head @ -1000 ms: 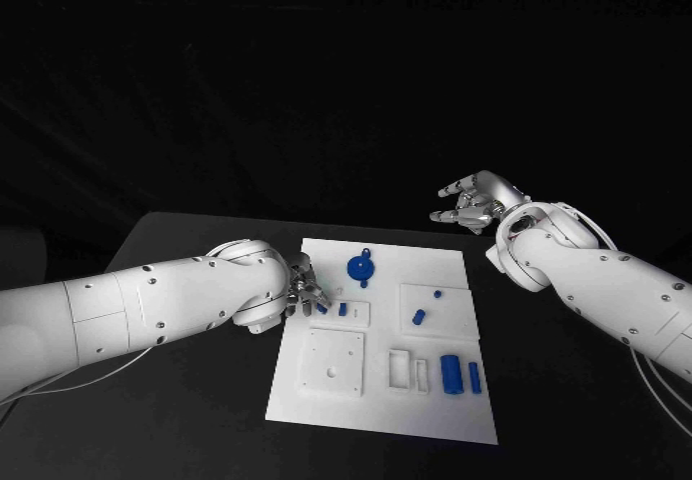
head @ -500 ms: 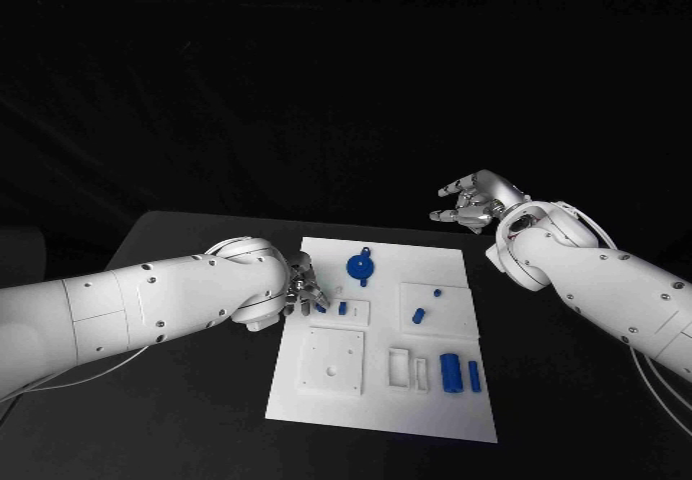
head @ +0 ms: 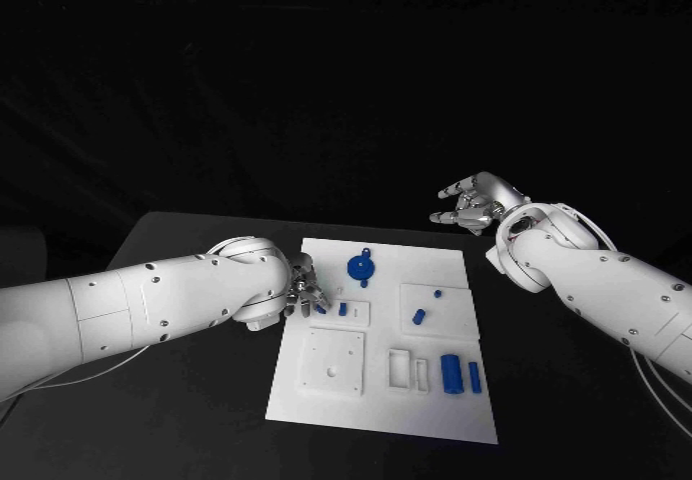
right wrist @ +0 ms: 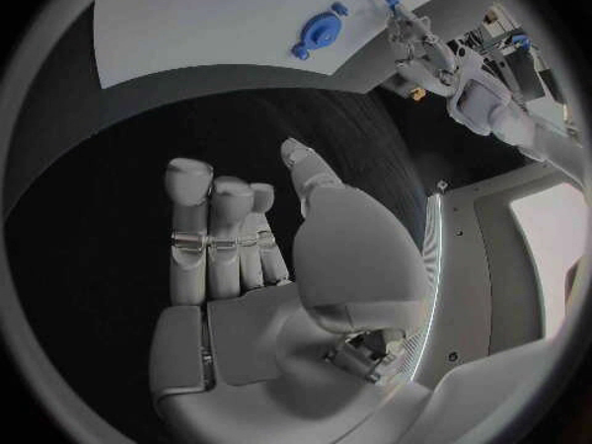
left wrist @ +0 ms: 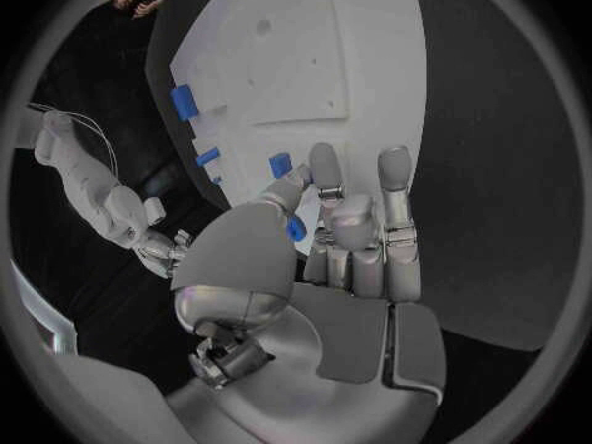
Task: Assemble the parts on the task board
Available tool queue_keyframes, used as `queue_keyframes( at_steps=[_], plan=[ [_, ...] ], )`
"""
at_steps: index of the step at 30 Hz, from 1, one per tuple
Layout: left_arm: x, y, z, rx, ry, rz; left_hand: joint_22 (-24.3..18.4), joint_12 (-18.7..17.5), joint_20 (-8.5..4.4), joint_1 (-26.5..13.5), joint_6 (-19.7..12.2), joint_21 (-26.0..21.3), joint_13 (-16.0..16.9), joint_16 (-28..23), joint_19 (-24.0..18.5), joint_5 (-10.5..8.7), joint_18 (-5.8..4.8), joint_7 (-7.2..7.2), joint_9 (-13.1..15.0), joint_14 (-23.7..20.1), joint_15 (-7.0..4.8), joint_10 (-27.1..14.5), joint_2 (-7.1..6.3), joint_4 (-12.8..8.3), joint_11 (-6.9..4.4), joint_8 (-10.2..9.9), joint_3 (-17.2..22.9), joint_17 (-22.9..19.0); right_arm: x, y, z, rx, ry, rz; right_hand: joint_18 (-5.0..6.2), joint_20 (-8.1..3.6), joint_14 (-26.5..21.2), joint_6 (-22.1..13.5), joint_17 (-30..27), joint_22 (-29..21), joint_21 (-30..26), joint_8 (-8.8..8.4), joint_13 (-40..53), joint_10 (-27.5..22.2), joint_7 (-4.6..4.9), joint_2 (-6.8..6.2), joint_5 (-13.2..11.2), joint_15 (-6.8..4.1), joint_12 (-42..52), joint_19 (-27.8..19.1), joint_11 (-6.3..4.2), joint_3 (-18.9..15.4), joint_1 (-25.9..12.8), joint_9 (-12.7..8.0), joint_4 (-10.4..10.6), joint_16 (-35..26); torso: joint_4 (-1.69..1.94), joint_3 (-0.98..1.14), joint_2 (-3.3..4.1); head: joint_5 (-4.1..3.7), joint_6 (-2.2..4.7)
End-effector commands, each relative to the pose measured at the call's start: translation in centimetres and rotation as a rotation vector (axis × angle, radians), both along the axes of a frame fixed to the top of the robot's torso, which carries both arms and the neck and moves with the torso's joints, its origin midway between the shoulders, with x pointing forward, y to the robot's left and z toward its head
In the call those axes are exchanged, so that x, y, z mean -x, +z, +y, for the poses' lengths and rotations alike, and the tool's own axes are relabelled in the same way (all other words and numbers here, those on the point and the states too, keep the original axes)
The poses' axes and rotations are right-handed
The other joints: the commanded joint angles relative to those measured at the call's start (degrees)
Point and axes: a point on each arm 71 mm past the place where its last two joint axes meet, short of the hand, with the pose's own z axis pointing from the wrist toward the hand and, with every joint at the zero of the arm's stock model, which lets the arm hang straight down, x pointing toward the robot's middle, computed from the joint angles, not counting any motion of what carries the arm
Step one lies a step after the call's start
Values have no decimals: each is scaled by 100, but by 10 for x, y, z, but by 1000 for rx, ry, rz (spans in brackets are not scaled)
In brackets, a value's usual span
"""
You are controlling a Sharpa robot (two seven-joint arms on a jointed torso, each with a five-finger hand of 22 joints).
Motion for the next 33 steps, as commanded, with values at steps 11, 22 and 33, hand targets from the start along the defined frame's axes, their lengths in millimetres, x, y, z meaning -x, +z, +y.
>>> queue_keyframes(
  at_steps=[11,22,33],
  plan=[
    [3,-9,-7,-24,-23,44,97,21,11,47,452,39,-10,-9,-2,-78,63,-342,900,36,17,273,1,-41,-36,-31,-4,25,0,-1,2,6,14,7,74,25,-15,50,-13,-6,-38,16,-4,-26,-1,13,-12,12,-16,285,-2,16,-44,3,34,-34,-2,2,1,-8,-6],
    [5,-10,-11,-33,-43,60,99,83,36,48,477,51,-18,72,-6,-22,80,-382,1094,51,25,276,-26,-9,-53,162,-65,189,0,-2,2,6,14,8,76,25,-18,42,-25,-15,-61,15,-15,-34,-1,12,-1,12,-29,284,-2,16,-48,2,38,-51,0,3,-1,-18,-18],
    [6,-10,-12,-40,-53,61,100,107,49,0,479,62,-31,86,-11,41,94,-388,1108,52,30,276,-82,19,-51,168,-90,236,0,-3,1,13,14,5,76,25,-15,47,-27,-20,-69,16,-15,-32,-1,11,18,12,-29,284,-2,14,-53,3,46,-53,0,-1,-1,-26,-26]
  ],
)
